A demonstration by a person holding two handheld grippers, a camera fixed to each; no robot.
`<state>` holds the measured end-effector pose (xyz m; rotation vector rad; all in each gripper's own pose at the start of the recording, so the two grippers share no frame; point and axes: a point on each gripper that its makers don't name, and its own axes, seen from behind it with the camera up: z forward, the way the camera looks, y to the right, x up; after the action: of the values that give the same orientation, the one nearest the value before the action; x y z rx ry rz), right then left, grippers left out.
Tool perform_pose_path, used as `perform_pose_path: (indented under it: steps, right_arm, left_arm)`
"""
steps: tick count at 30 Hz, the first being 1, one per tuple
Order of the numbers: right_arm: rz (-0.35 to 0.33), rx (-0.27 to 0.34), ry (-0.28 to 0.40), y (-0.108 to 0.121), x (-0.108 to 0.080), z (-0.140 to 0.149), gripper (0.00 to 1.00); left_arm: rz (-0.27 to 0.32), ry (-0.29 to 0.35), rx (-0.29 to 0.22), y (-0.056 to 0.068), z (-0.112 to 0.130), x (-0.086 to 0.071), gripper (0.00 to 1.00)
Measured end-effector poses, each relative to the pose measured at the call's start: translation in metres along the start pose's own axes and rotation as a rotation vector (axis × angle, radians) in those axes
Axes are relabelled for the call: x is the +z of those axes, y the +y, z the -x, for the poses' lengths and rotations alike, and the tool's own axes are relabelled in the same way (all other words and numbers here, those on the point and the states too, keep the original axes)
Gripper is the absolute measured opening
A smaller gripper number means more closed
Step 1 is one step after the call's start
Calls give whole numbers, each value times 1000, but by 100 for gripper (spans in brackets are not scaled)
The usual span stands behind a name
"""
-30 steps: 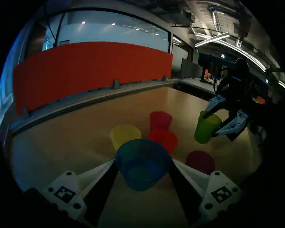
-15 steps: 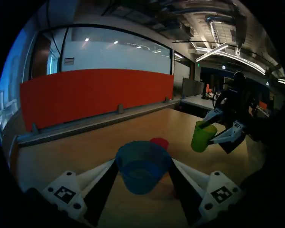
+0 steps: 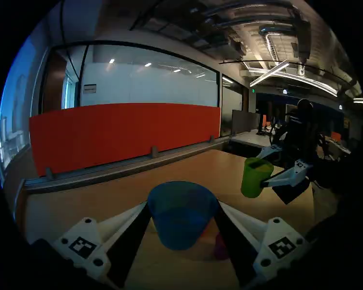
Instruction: Pour water
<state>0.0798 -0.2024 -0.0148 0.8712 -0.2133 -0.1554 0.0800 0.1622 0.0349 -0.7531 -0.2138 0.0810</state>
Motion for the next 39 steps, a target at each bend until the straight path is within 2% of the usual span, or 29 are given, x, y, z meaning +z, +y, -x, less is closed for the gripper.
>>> perform_pose_path:
  steps: [20, 32, 39]
  right_arm:
    - [-5, 11, 80, -7, 9, -23, 91]
    - [-35, 32, 95, -15, 20, -29, 91]
    - [-65, 39, 102, -25, 30, -31, 91]
  left_arm:
    - [-7, 65, 9, 6, -22, -5, 88]
    - [-25, 93, 64, 4, -33, -5, 88]
    - [-55, 105, 135, 2, -41, -7, 87]
